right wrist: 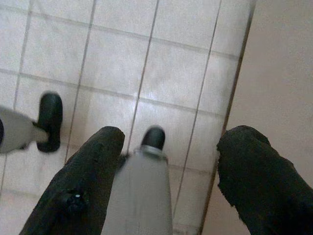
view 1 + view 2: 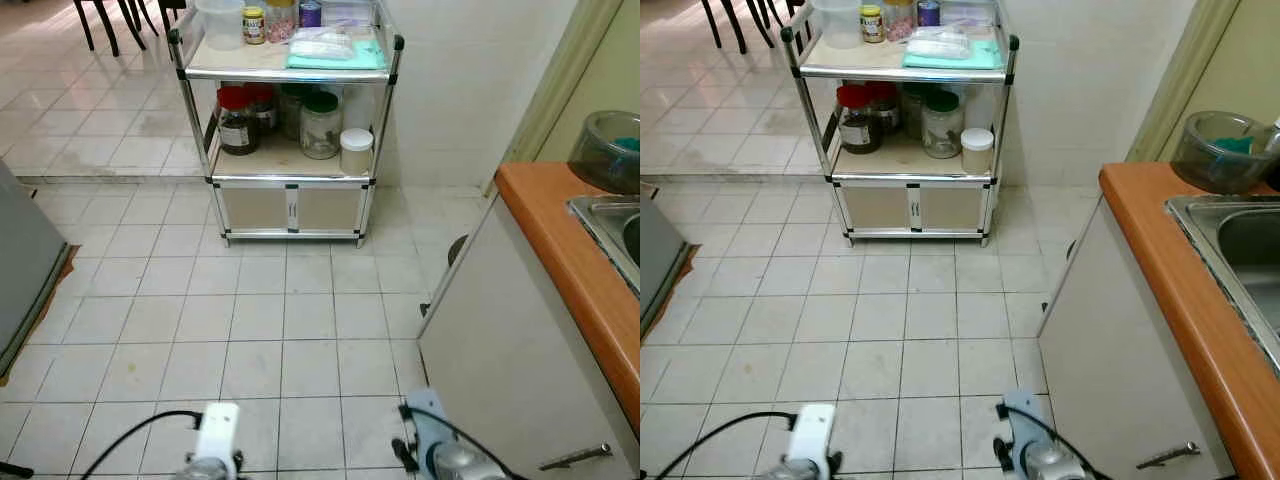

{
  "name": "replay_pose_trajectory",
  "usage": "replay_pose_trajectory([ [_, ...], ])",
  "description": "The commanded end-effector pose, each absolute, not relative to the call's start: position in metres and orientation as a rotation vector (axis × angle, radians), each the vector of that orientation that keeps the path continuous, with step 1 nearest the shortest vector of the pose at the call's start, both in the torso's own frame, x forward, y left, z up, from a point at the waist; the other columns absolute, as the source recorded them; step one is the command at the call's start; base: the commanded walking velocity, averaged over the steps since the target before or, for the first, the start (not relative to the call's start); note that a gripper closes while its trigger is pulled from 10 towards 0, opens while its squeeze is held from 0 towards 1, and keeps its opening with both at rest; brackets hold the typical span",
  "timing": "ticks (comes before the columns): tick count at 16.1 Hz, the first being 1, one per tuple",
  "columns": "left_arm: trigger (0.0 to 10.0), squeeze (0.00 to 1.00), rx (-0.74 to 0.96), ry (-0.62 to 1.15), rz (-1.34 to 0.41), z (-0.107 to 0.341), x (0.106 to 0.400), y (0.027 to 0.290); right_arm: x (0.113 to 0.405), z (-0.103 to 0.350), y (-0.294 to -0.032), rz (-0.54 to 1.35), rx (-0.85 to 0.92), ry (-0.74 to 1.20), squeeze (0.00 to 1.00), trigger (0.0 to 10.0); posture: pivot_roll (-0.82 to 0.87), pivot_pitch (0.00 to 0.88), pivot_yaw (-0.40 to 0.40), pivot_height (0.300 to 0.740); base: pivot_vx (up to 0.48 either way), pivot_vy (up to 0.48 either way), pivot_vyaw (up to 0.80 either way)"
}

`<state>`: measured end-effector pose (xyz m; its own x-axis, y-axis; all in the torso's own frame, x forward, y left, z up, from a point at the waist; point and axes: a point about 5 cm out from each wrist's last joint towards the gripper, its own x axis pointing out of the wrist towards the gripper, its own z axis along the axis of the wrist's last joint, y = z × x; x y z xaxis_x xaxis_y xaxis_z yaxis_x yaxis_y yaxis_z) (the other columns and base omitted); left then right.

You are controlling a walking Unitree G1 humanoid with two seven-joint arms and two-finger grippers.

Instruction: Kitchen organization

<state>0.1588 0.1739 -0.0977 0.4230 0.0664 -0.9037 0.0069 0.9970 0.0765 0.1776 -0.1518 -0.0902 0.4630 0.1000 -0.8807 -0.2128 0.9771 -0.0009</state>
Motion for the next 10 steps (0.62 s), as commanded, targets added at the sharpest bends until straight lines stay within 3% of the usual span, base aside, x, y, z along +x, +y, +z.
replay_pose_trajectory([
  [1,10.0,0.0,0.068,1.023,0.045,-0.087,0.18,0.177,0.199,-0.079,-0.15,0.202,-0.083,0.963,0.01,10.0,-0.03,0.0,0.011,0.74,0.0,0.0,0.0],
  [2,10.0,0.0,0.083,0.88,0.024,-0.074,0.202,0.177,0.212,-0.069,-0.149,0.228,-0.06,0.874,0.43,10.0,-0.03,0.0,0.014,0.74,0.0,0.0,0.0],
  [4,10.0,0.0,0.12,0.621,0.01,-0.048,0.226,0.178,0.226,-0.056,-0.152,0.219,-0.019,0.745,0.78,10.0,-0.04,0.0,0.021,0.74,0.0,0.0,0.0],
  [7,10.0,0.0,0.094,0.523,0.04,-0.036,0.234,0.183,0.234,-0.048,-0.157,0.187,-0.011,0.653,1.0,10.0,-0.04,0.0,0.018,0.74,0.0,0.0,0.0],
  [10,10.0,0.0,0.119,0.401,-0.091,-0.017,0.236,0.167,0.247,-0.027,-0.166,0.128,-0.02,0.497,1.0,10.0,-0.04,0.0,0.015,0.74,0.0,0.48,0.0],
])
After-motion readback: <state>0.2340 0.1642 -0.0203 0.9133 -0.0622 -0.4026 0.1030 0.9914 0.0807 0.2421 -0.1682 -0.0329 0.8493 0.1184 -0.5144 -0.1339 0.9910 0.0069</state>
